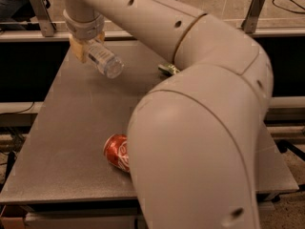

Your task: Place blue plastic bottle upright

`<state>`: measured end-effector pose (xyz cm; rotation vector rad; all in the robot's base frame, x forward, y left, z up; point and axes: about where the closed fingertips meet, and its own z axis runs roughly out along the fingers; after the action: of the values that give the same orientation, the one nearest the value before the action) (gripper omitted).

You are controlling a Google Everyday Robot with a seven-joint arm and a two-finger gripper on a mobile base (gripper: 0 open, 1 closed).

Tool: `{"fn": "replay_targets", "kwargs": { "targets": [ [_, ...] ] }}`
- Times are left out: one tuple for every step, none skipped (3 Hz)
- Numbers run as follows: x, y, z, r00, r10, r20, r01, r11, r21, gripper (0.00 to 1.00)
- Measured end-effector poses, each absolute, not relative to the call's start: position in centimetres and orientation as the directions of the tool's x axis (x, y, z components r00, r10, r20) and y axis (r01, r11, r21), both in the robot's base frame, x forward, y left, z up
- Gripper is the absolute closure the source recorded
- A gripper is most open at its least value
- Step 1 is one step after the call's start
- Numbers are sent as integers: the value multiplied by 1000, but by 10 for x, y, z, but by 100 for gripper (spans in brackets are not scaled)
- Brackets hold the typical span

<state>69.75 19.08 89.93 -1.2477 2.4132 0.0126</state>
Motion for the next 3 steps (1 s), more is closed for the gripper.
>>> {"fn": "replay_targets", "kwargs": {
  "targets": [
    [690, 160, 947, -408, -768, -493, -796, 564, -219, 100],
    [681, 125, 978, -293, -744, -601, -816, 522, -249, 100],
    [670, 88, 990, -212, -700, -682, -832, 495, -250, 100]
  ]
}}
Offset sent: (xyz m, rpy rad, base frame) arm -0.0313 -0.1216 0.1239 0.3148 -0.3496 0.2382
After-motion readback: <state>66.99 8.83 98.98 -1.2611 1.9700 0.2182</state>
